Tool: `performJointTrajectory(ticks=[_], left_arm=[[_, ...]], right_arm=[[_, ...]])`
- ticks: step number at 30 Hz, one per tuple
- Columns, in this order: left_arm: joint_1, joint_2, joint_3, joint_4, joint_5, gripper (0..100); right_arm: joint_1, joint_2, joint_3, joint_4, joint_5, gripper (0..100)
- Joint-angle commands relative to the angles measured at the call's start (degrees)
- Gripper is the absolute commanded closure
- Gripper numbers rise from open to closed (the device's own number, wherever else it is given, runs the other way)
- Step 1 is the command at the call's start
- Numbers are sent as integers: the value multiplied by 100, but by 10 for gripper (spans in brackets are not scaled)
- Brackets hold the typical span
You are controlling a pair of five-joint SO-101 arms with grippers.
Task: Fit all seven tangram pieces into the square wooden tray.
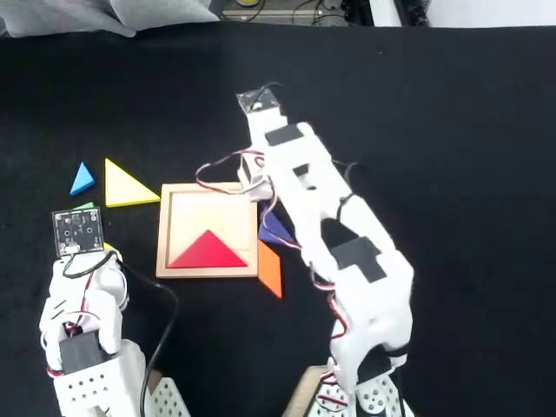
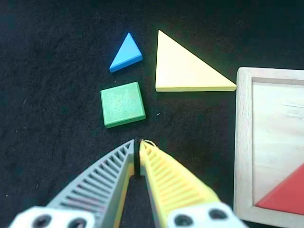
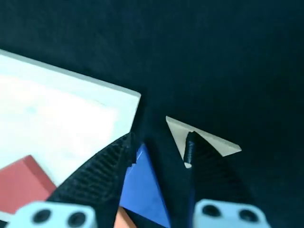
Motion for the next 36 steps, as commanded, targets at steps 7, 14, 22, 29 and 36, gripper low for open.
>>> performJointTrajectory(ticks=[7,14,22,29,36], left_arm=[[13,-35,101,-132,26,970],[13,-35,101,-132,26,970],[13,-35,101,-132,26,970],[13,-35,101,-132,26,970],[13,-35,101,-132,26,970]], right_arm=[[-396,119,-1024,475,-26,818],[-466,593,-1024,352,-26,818],[-448,787,-1138,352,-35,823],[-422,787,-1121,404,-26,989],[-132,787,-1130,510,290,974]])
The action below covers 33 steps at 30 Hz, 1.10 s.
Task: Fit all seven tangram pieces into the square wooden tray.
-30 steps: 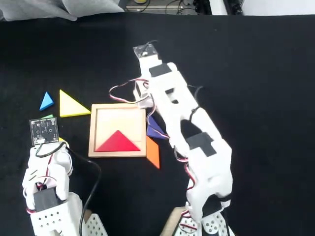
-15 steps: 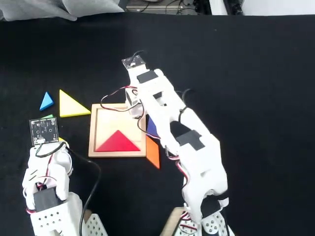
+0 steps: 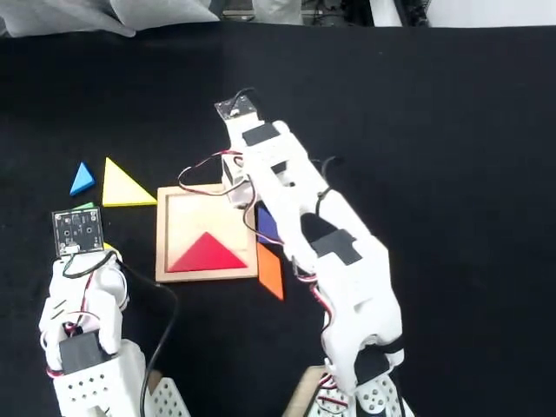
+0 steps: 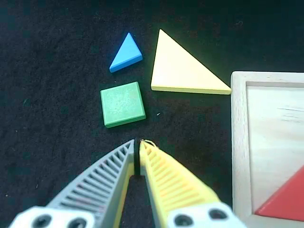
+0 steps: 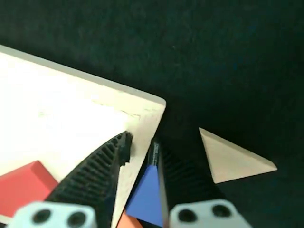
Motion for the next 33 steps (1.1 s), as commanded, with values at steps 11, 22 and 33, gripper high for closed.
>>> performJointTrajectory(ticks=[11,22,33], left_arm=[[13,-35,101,-132,26,970],[13,-35,101,-132,18,970],[4,-35,101,-185,193,849]], right_arm=[[615,-66,-127,79,167,974],[545,-84,-92,229,176,969],[360,-145,-1174,1398,466,819]])
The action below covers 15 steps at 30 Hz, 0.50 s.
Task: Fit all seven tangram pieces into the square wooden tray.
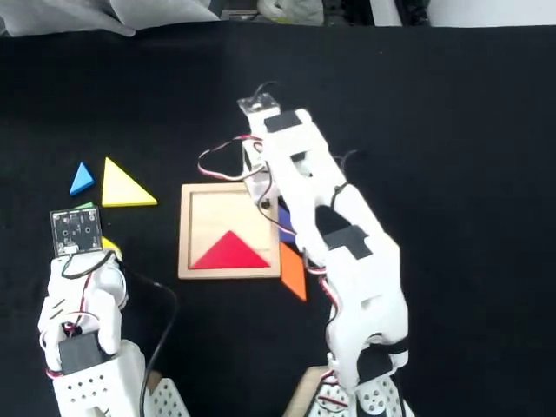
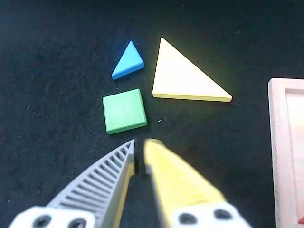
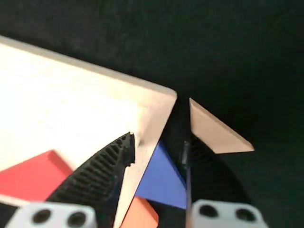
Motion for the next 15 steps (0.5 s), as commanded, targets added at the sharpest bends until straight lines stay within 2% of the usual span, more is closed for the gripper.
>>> performJointTrajectory(ticks=[1,3,9,15], left_arm=[[-13,-35,101,-35,316,834],[-13,-35,101,-35,484,813],[-22,-26,101,-26,396,812],[-22,-26,101,44,396,812]], right_arm=[[-97,-145,-857,598,193,819],[-97,-154,-1323,993,202,819],[-79,-813,-2202,1864,202,819],[-44,-1965,-1042,1635,211,819]])
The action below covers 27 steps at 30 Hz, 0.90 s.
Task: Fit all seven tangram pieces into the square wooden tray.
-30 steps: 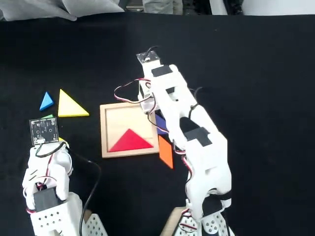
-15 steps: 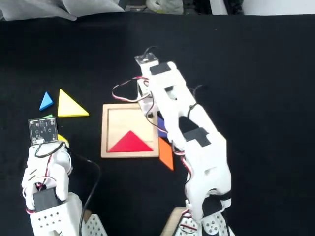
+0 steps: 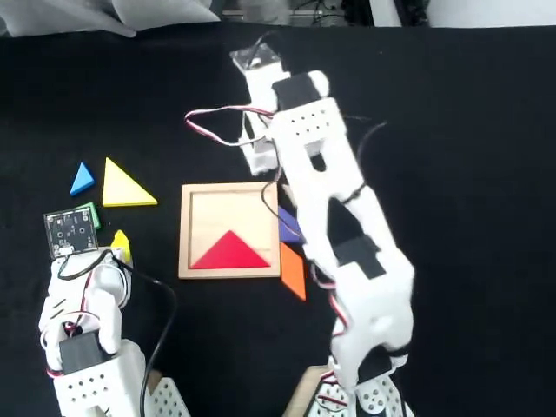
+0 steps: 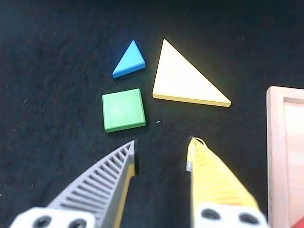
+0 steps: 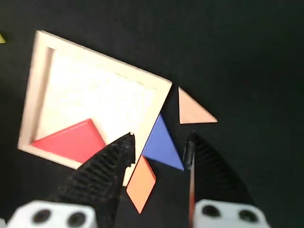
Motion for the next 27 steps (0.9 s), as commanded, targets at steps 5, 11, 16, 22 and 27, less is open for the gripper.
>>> performJointTrajectory(ticks=[5,11,16,22,27], left_arm=[[-22,-26,101,9,26,812],[-22,-26,101,18,26,812],[22,-26,13,-18,-158,812],[374,-18,-1103,554,-932,812],[1059,26,-2185,1451,-1152,812]], right_arm=[[237,-1807,2237,-1037,105,819],[580,-2985,4523,-2602,422,819],[1011,-3424,6000,-3798,413,819],[1662,-3442,7073,-4967,404,992],[1723,-3433,7512,-5591,404,988]])
